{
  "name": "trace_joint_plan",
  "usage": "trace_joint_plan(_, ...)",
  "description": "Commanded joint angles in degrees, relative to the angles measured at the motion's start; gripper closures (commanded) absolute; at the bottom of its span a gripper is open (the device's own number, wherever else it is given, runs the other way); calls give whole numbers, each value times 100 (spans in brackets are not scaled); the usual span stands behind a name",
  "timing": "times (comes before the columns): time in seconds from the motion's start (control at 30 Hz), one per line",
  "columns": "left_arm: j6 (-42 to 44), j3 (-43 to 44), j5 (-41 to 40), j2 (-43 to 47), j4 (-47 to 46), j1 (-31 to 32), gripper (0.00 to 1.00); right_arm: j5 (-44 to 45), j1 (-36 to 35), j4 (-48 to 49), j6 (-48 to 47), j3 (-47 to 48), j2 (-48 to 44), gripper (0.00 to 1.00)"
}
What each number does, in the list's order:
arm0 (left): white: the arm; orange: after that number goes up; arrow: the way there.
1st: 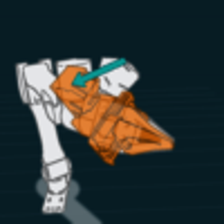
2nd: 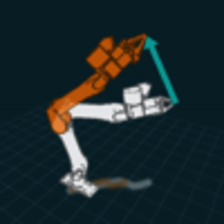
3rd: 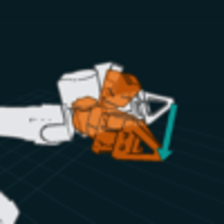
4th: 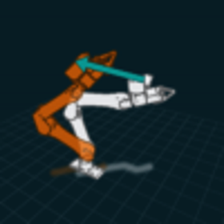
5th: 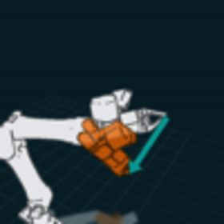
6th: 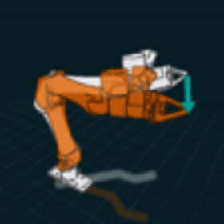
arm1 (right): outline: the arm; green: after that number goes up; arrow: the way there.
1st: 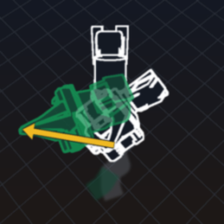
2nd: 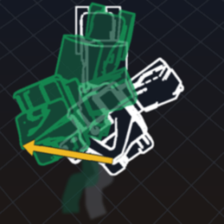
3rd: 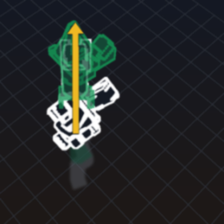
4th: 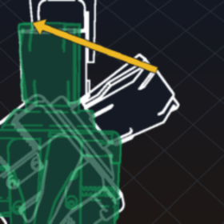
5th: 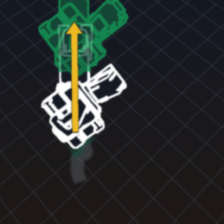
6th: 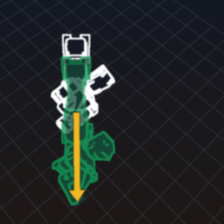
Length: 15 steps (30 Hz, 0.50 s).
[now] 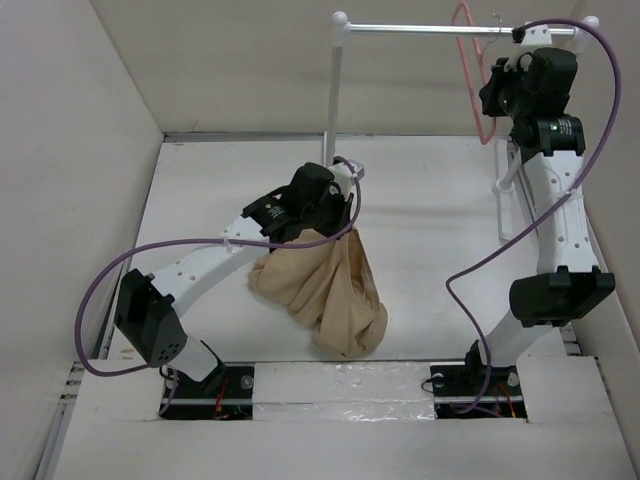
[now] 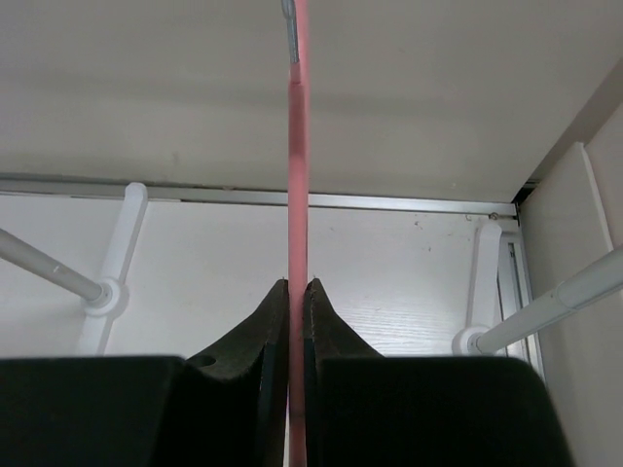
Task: Place the t-shirt on the hanger
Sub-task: Pick up the hanger from the clothesline.
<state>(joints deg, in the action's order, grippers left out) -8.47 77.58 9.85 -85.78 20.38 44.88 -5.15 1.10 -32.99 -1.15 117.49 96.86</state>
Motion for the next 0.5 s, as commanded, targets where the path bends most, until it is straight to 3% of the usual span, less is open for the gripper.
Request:
trace_joint_plan(0.0,-67,205,-26,96,-228,-15,100,128,-22,302,-114,-147,-615,100)
trace_joint_plan(0.3,30,337,-203,79,-43,-67,100,14,-461,837,306,-1746,-1722,100)
trace_joint_plan(0.47,-163,275,69,79,-157,-409,100,-249,-778,847,712,-2484,-2381,100)
